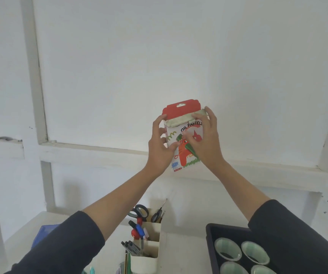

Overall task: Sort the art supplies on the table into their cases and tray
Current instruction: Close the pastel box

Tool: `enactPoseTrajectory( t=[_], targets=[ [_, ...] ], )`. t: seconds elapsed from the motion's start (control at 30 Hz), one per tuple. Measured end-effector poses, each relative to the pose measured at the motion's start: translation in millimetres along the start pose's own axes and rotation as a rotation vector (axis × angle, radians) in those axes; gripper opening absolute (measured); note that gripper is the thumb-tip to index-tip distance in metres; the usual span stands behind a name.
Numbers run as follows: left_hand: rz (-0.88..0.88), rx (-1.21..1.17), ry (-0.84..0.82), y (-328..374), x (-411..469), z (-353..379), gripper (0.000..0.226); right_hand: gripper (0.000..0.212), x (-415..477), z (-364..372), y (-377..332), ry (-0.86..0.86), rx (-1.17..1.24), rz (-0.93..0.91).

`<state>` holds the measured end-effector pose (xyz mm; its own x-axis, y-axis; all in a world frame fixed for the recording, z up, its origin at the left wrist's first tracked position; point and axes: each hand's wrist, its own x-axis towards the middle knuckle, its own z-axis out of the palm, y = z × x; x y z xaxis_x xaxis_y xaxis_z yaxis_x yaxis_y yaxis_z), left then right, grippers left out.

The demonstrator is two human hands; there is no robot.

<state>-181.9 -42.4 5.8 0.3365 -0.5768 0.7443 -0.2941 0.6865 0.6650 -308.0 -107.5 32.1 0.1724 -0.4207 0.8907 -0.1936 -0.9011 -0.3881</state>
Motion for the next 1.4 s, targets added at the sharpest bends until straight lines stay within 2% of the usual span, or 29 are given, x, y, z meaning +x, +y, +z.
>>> enactPoseTrajectory(
  t=[0.1, 0.2, 0.33, 0.43, 0.53, 0.63, 0.73, 0.9, 1.0, 1.07, 1.17, 1.27, 1.4],
  targets=[
    [-0.002, -0.033, 0.026, -4.2, -17.2, -1.0, 0.065, 0.067, -15.3, 16.8, -4.3, 0.003, -0.054, 0.032],
    [-0.008, -0.021, 0.044, -12.0, -31.8, -6.0, 0.058, 0.079, -32.2, 34.5, -12.7, -0.008, -0.104, 0.151],
    [-0.036, -0.029, 0.012, -18.0, -50.2, -21.5, 0.067, 0.09, -51.8, 55.8, -23.5, -0.063, -0.116, 0.187],
    [-0.064, -0.073, -0.046, -21.0, -66.4, -42.7, 0.071, 0.087, -64.3, 67.1, -26.6, -0.079, -0.073, 0.162],
    [-0.076, -0.011, -0.124, -19.6, -85.6, -68.2, 0.078, 0.083, -86.9, 77.1, -29.9, -0.079, -0.031, 0.164],
    [-0.062, 0.047, -0.272, -16.8, -107.8, -101.3, 0.098, 0.081, -116.5, 90.3, -42.8, -0.099, 0.0, 0.189],
    [-0.087, 0.051, -0.417, -15.0, -131.8, -140.1, 0.116, 0.079, -151.0, 105.7, -60.0, -0.181, -0.075, 0.205],
    [-0.27, -0.02, -0.484, -20.4, -173.3, -205.2, 0.111, 0.079, -207.8, 118.0, -95.3, -0.336, -0.083, 0.347],
    [-0.428, -0.028, -0.519, -38.9, -207.5, -251.9, 0.089, 0.076, -248.9, 118.3, -109.5, -0.454, -0.123, 0.41],
    [-0.526, 0.059, -0.657, -52.3, -227.4, -286.8, 0.073, 0.079, -278.0, 119.4, -118.7, -0.601, -0.233, 0.419],
    [-0.57, 0.329, -1.102, -72.4, -253.2, -337.5, 0.06, 0.084, -322.8, 122.6, -136.7, -0.779, -0.363, 0.444],
    [-0.535, 0.556, -1.497, -78.2, -262.5, -371.5, 0.072, 0.086, -360.6, 127.4, -154.4, -0.883, -0.425, 0.454],
    [-0.24, 0.963, -1.926, -70.1, -265.7, -394.1, 0.096, 0.085, -398.8, 138.2, -177.7, -0.979, -0.429, 0.361]
  ],
)
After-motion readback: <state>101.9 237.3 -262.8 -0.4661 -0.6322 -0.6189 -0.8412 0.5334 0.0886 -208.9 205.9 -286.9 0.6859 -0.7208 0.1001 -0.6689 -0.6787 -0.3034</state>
